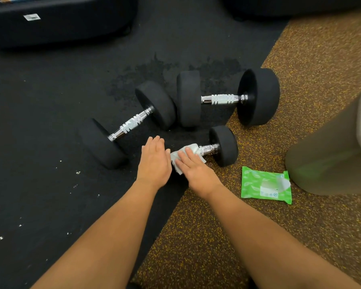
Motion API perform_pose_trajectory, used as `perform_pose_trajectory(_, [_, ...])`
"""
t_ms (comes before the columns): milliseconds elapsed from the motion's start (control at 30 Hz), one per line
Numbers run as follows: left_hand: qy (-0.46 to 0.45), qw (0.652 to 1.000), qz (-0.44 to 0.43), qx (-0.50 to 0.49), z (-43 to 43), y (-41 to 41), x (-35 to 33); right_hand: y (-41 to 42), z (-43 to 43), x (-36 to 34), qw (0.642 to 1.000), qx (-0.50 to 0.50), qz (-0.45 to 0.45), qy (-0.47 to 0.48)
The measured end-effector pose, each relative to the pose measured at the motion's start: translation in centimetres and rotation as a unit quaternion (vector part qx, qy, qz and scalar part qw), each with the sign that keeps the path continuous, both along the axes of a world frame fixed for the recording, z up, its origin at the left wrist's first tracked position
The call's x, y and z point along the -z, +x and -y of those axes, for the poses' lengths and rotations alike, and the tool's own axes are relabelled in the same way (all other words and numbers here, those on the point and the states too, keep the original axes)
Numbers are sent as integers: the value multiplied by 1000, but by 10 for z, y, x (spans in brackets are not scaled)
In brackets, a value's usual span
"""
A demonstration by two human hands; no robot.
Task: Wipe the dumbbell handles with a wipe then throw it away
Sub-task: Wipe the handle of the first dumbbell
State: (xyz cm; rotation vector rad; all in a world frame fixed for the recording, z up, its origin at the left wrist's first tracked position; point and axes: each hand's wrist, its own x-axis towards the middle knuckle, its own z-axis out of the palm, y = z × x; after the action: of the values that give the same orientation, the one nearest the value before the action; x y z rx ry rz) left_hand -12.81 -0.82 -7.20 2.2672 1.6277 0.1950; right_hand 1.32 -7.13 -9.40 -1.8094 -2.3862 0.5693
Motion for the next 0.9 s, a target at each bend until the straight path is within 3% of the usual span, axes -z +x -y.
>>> perform_pose_trajectory(200, [5,999,-39,-4,-1,5,1,9,-6,-16,991,61,-116,-10])
perform_pose_trajectory(400, [24,995,-63,70,0,12,-6,14,-19,-18,978,114,-175,23])
perform_pose_trajectory(600, [-49,990,69,114,-1,26,-21,25,-26,-31,959,170,-220,56])
perform_pose_trajectory(900, [-150,952,265,23,-3,48,-27,46,-43,-39,936,221,-266,67])
